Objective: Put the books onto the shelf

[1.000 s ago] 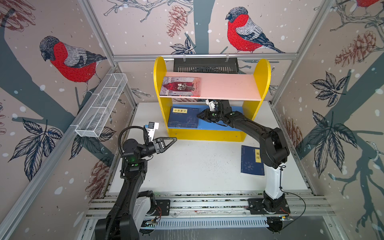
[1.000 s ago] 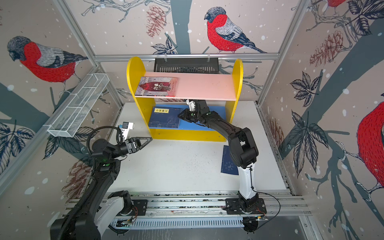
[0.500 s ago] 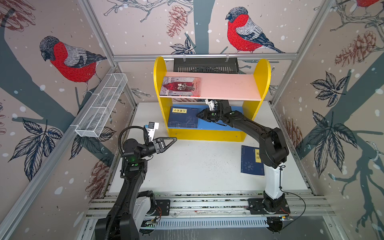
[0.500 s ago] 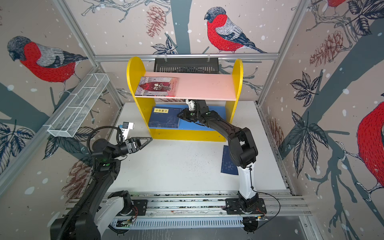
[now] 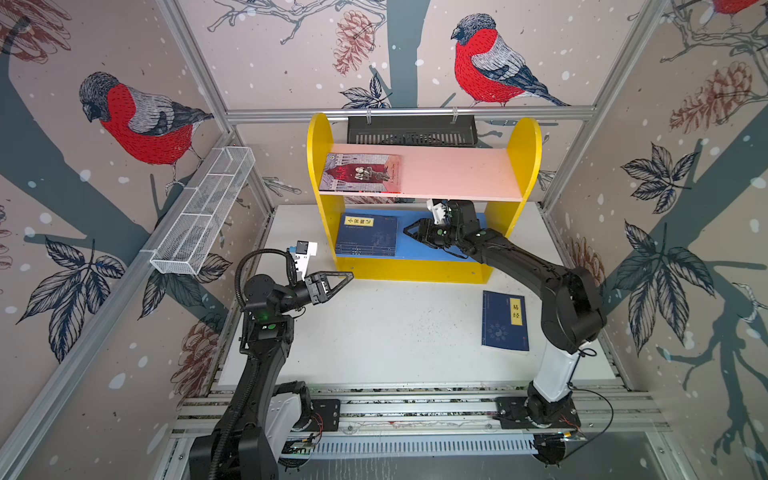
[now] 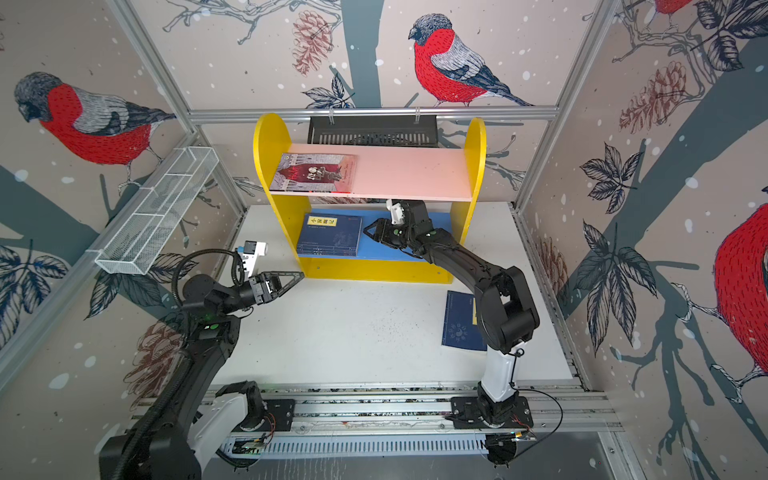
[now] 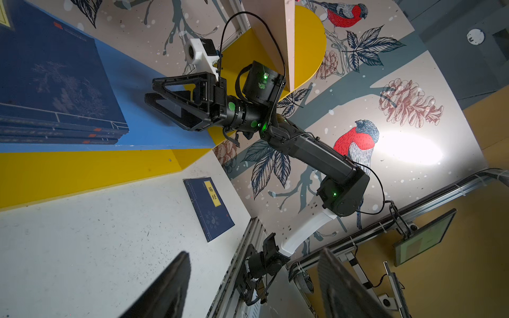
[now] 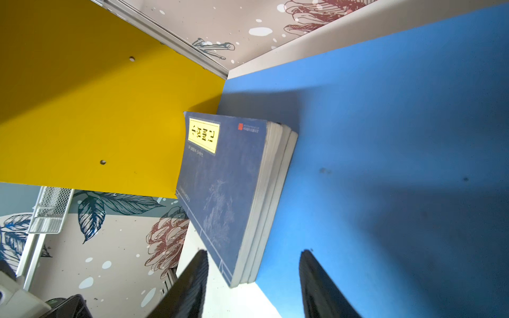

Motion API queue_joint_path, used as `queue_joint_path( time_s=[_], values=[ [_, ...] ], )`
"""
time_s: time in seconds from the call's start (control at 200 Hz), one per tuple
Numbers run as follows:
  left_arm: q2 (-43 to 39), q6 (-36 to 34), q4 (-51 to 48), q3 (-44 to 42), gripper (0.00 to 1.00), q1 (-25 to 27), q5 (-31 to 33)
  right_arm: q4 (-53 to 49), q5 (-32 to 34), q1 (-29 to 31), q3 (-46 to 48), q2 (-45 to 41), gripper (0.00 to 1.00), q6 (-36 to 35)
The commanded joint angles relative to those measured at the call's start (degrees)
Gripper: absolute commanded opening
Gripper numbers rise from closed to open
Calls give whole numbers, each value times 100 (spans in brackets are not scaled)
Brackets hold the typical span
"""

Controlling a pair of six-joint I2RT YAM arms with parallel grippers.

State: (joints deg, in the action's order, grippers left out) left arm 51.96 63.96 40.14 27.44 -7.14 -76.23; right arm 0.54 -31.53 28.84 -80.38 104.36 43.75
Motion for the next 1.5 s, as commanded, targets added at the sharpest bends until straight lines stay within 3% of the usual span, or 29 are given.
queue_joint_path(
  time_s=[0.0,0.26,0.425,0.505,0.61,0.716,0.806,0.866,1.006,1.176,1.296,1.491],
  values=[
    [7,-407,-365,180,74,-4,3,424,50,40,355,-322,56,108],
    [-2,-2558,-2905,863,77,-76,343,-283,427,314,898,-953,57,-347],
    [-26,-3313,-3692,1131,77,-120,567,-731,866,692,1191,-1419,57,-663],
    [-65,-3605,-3964,1234,77,-121,650,-1032,1282,1004,1291,-1691,57,-841],
    [-105,-3985,-4330,1375,77,-121,716,-1376,2304,1579,1516,-2134,57,-852],
    [-116,-4470,-4693,1481,77,-121,716,-1392,3417,2221,2130,-2764,59,-495],
    [-141,-5090,-4982,1542,77,-108,486,-1609,3932,2354,2691,-3218,60,45],
    [-160,-5144,-4968,1573,77,-95,358,-1670,4198,2345,3140,-3610,60,423],
    [-118,-5311,-5025,1737,78,12,-15,-2058,5015,2265,3803,-4303,62,1134],
    [-116,-4816,-4708,1655,78,157,265,-3079,6410,1940,4137,-4818,66,2080],
    [-143,-4215,-4606,1601,77,221,913,-3003,6026,856,4446,-5140,68,1871],
    [-99,-4080,-5306,1761,77,230,1815,-2776,5628,-482,4852,-5750,72,1526]
  ],
)
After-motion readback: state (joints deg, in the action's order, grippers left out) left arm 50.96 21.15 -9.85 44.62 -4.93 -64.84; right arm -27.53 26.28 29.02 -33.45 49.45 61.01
